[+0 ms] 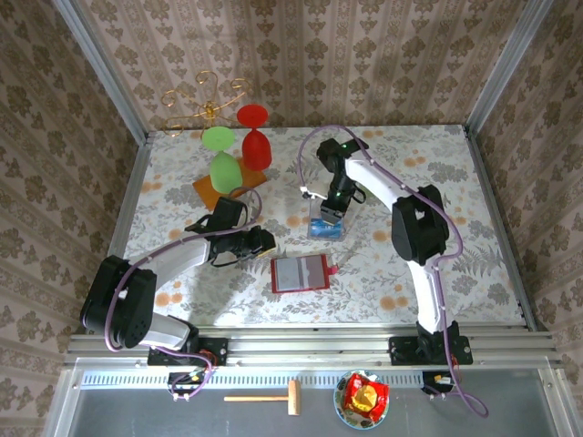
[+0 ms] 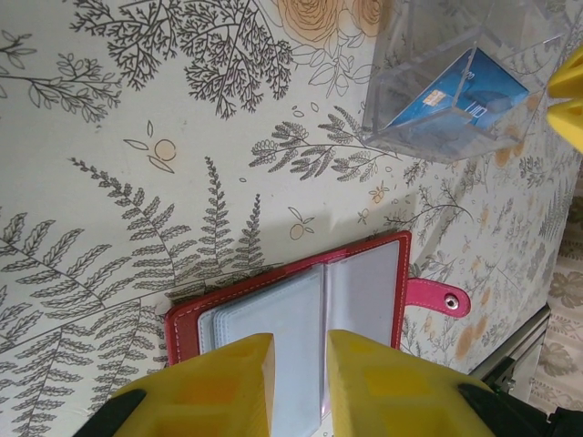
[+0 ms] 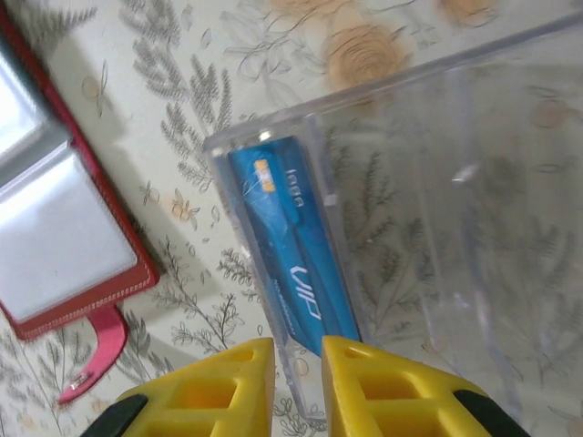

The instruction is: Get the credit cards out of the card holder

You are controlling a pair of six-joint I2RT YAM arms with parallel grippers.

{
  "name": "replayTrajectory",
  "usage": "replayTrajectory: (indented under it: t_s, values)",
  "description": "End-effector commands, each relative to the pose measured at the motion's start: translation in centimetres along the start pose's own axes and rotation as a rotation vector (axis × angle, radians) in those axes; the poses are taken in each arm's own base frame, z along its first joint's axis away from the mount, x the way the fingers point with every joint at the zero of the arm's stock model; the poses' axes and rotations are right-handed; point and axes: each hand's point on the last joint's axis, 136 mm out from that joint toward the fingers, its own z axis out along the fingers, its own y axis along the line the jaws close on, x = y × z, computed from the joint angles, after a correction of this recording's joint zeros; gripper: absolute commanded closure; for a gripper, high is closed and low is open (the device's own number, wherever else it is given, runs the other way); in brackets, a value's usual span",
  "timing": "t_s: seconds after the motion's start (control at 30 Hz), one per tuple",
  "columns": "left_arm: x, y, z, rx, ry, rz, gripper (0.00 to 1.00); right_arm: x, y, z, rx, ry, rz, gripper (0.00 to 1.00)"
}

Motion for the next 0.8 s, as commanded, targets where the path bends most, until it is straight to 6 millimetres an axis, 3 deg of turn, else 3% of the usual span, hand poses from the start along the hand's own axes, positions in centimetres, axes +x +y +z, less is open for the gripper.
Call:
replayTrajectory:
  t_s: [0.0, 0.17, 0.27, 0.43, 0.77]
  values:
    - [0.1, -0.5, 0.1, 0.018, -0.002, -0.008, 0.77, -1.9, -0.6, -2.3, 0.105, -0.125, 0.114, 0.78]
    - [0.4, -0.5, 0.1, 0.017, -0.004, 0.000, 0.78, -3.2, -0.5, -3.1, 0.178, -0.274, 0.346, 0.78]
    - [0.6, -0.4, 0.2, 0.017, -0.002, 0.002, 0.78, -4.1, 0.6, -3.7, 0.168, -0.377, 0.521, 0.78]
    - [0.9, -0.2, 0.3, 0.014, 0.005, 0.008, 0.77, -3.8, 2.2, -4.5, 0.134, -0.511, 0.838, 0.79]
    - [2.2, 0.6, 0.9, 0.012, 0.039, 0.009, 0.78, -2.7, 8.3, -1.9, -0.181, -0.505, 1.139, 0.77]
